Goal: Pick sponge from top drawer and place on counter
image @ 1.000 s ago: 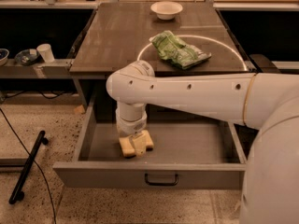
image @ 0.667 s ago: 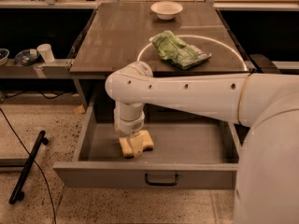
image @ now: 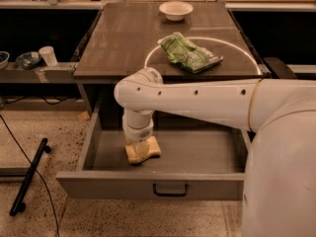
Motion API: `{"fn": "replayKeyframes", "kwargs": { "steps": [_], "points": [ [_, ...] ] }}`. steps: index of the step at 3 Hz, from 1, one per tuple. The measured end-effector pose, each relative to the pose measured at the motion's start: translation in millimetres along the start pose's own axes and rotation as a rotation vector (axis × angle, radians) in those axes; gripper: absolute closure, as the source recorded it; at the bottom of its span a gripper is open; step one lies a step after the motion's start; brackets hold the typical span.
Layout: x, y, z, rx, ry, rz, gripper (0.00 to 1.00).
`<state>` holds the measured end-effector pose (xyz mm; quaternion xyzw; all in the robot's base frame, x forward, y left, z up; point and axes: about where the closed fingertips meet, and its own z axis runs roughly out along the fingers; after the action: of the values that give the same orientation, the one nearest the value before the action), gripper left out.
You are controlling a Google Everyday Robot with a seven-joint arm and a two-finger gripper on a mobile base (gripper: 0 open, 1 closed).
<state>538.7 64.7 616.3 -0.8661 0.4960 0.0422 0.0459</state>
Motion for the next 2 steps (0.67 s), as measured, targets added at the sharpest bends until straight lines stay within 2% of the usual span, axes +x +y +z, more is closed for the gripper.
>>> {"fn": "replayKeyframes", "kwargs": {
  "steps": [1, 2],
  "points": [
    [3.4, 1.7, -1.5, 0.001, 0.008, 0.023, 0.93],
    [3.3, 1.7, -1.8, 0.001, 0.008, 0.023, 1.00]
  ]
}}
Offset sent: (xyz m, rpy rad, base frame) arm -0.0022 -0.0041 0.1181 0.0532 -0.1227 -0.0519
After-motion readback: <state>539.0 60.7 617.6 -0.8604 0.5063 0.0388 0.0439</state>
